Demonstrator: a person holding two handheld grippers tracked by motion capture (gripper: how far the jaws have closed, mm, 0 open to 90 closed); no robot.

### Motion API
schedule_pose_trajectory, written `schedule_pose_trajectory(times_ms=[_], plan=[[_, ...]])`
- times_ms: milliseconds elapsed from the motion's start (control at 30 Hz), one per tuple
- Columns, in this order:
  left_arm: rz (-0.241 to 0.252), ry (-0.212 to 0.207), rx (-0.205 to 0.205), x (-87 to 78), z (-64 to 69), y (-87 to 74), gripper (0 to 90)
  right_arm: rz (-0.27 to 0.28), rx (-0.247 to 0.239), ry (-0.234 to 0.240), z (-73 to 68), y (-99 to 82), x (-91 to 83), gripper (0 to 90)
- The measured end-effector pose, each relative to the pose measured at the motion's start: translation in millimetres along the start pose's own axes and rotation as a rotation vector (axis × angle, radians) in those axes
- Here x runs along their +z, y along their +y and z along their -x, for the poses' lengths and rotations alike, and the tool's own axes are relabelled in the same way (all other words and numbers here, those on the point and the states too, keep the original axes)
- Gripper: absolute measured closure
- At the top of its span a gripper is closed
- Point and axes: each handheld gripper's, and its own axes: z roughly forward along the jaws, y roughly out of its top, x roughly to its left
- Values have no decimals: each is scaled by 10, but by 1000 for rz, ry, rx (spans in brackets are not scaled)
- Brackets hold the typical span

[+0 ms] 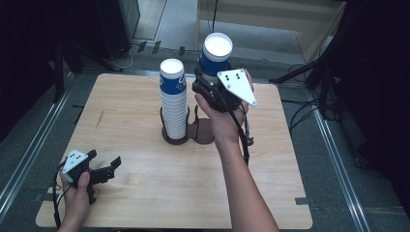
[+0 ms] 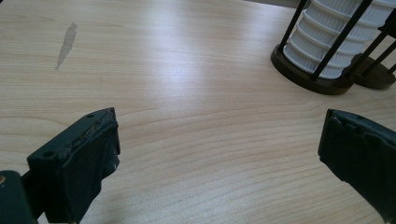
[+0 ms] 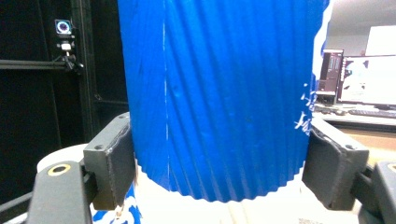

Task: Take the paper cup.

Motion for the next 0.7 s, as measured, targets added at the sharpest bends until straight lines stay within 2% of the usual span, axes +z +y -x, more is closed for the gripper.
schedule_pose_trajectory(times_ms=[300, 700], plan=[[1, 1, -2, 2, -1, 0, 0, -23, -12, -11, 127, -122, -131, 208], [5, 3, -5, 0, -6, -1, 0, -53, -2, -32, 333, -386, -403, 208]])
